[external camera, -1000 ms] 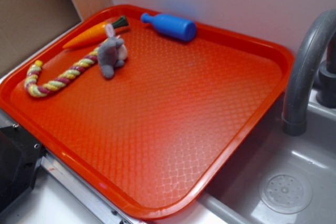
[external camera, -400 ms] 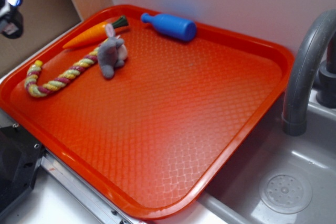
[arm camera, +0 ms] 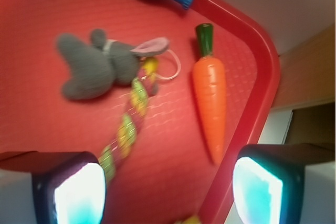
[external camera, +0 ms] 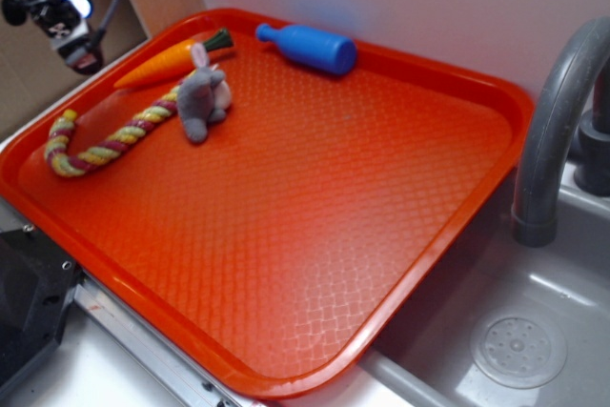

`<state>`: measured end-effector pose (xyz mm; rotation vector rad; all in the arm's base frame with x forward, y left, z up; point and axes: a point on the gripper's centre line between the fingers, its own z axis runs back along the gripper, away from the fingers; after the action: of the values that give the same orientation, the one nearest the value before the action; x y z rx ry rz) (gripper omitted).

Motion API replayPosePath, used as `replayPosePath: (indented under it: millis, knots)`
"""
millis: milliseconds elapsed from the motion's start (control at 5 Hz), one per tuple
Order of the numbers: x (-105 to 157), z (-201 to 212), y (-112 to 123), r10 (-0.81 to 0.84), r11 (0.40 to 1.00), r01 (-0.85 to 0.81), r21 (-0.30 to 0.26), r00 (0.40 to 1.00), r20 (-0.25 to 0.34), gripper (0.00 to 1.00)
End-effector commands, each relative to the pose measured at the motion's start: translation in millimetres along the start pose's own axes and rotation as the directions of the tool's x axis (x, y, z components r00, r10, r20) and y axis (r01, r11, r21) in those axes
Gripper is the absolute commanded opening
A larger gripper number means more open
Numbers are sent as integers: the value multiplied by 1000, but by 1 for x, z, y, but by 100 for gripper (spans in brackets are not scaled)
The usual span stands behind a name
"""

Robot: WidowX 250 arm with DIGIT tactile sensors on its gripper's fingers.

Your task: Grab the carrot.

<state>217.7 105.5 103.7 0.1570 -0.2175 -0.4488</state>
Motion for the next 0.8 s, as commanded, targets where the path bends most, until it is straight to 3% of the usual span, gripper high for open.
replayPosePath:
  millis: [0,200,600]
  knots:
    - [29,-37,41,-23,999,24,28,1000,-15,100]
    - [36,-62,48,-56,998,55,-14,998,-16,100]
    - [45,-96,25,-234,965,234,-121,972,15,100]
